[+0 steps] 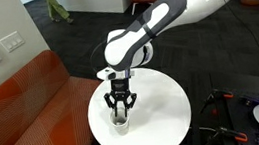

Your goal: Put the marker in the cup on the table

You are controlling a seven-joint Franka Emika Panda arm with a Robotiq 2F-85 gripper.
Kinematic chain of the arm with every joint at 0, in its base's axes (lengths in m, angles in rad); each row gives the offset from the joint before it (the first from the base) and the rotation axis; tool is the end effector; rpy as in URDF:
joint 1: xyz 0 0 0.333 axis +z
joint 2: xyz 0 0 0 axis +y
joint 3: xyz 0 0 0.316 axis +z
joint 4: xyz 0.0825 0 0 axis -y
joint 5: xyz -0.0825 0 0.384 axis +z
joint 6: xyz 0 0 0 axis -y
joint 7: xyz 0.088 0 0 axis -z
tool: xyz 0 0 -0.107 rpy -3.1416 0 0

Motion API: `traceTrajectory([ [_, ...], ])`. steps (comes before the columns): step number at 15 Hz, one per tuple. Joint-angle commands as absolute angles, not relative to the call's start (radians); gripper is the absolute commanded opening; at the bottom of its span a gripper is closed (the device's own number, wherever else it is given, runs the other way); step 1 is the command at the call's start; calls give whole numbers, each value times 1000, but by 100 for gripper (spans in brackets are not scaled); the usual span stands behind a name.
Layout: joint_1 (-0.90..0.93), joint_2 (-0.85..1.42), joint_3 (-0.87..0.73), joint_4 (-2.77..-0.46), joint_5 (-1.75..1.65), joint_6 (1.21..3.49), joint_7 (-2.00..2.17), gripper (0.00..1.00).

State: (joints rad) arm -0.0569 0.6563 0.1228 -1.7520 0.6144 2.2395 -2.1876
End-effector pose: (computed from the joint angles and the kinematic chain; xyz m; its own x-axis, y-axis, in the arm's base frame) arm 0.6481 0.0540 0.1903 -0.2076 0.8291 0.5192 0.9750 0.2182 0.0413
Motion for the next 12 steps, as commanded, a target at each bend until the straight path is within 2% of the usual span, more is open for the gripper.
traceTrajectory([
  [1, -65, 679, 142, -1719, 571, 2257, -2134, 43],
  [9, -66, 719, 154, -1679, 534, 2266, -2090, 40],
  [12, -67, 737, 163, -1659, 508, 2272, -2061, 45],
])
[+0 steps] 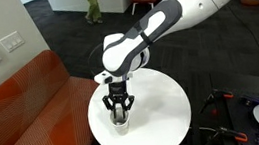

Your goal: Put the marker in the cup on the table

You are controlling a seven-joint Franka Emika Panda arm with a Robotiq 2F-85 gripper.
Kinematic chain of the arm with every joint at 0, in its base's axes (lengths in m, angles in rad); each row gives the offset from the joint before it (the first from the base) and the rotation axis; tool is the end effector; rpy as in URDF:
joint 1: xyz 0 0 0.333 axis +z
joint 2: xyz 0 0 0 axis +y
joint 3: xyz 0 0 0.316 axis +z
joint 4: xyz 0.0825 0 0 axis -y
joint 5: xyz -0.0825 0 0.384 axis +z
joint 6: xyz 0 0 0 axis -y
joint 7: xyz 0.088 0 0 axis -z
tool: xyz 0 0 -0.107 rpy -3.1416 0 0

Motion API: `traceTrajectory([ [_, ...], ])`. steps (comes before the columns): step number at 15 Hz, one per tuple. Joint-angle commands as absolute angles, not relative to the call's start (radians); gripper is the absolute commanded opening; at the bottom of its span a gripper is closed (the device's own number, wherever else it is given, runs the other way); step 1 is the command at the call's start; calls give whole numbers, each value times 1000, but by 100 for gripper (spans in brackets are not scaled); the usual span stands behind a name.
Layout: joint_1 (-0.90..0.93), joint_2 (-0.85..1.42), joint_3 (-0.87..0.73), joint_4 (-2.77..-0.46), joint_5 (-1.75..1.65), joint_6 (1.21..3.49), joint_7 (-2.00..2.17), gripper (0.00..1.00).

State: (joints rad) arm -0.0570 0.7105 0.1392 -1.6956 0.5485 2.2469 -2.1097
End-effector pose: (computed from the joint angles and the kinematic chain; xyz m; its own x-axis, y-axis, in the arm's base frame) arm 0.6590 0.0612 0.1777 -0.1837 0.8508 0.4923 0.9786 0.2056 0.0097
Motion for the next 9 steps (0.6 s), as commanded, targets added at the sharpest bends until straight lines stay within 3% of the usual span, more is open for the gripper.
traceTrajectory([
  [1, -68, 742, 167, -1652, 504, 2276, -2054, 45],
  [9, -70, 779, 187, -1610, 449, 2274, -2000, 47],
])
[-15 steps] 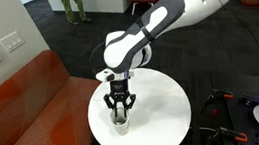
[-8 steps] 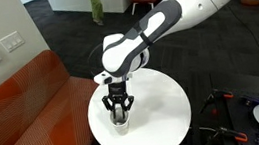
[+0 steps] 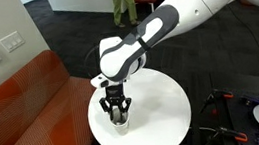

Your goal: Put the marker in the cup on the table

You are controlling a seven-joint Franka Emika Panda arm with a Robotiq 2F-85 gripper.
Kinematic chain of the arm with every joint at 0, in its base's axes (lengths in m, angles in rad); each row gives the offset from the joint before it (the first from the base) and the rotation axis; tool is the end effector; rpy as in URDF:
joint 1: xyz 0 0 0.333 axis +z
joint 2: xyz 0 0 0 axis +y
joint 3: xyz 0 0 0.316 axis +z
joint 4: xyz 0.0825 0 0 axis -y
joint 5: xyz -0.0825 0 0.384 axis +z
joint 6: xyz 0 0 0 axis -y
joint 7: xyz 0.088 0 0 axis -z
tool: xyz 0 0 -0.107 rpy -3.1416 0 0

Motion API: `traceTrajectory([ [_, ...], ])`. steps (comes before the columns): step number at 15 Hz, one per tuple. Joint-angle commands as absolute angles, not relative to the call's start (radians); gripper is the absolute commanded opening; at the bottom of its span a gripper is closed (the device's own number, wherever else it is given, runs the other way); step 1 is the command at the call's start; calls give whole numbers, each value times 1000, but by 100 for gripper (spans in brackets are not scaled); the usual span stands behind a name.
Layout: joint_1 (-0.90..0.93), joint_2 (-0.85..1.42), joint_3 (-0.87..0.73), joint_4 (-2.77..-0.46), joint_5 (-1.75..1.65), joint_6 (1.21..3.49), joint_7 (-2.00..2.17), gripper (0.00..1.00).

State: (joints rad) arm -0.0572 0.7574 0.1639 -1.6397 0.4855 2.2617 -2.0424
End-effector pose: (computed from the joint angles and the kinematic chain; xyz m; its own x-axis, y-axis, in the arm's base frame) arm 0.6708 0.0727 0.1705 -0.1767 0.8669 0.4660 0.9800 0.1992 0.0011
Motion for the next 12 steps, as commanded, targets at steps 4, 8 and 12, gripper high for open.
traceTrajectory([
  [4, -76, 779, 197, -1618, 442, 2275, -1999, 48],
  [8, -78, 782, 202, -1621, 444, 2274, -2001, 44],
  [12, -84, 782, 207, -1624, 448, 2269, -2004, 42],
])
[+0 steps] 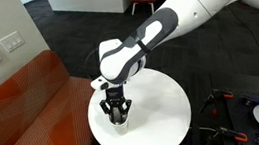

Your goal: Put the marker in the cup on the table

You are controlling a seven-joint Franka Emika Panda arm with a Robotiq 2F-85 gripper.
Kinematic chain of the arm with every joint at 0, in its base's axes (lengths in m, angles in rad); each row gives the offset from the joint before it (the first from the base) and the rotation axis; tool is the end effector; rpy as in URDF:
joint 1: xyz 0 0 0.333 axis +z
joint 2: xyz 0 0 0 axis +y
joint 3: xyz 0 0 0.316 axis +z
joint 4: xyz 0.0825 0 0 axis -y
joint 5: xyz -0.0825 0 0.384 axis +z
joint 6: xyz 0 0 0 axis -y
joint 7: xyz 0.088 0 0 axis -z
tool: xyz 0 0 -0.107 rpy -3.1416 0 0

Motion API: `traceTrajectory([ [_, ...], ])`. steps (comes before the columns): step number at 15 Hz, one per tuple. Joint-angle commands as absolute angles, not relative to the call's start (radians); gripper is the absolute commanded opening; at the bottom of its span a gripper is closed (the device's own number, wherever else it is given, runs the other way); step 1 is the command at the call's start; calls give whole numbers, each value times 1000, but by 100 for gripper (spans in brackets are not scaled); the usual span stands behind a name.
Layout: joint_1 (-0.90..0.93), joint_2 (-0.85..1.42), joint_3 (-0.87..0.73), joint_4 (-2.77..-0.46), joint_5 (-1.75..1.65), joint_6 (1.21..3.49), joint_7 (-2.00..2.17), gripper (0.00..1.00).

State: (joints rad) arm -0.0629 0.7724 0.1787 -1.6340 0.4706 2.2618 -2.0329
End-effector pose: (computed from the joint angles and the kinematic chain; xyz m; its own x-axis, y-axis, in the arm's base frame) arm 0.6699 0.0774 0.1638 -0.1774 0.8655 0.4684 0.9786 0.2057 -0.0096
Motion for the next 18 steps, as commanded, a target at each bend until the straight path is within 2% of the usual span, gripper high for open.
traceTrajectory([
  [1, -86, 783, 209, -1624, 449, 2267, -2005, 41],
  [7, -103, 795, 228, -1619, 457, 2247, -2011, 43],
  [10, -108, 797, 234, -1619, 460, 2246, -2011, 31],
  [11, -110, 798, 235, -1619, 461, 2247, -2013, 20],
  [14, -120, 795, 243, -1623, 466, 2250, -2015, 1],
  [15, -123, 793, 245, -1625, 467, 2250, -2016, 5],
  [18, -133, 775, 254, -1643, 476, 2263, -2022, 6],
])
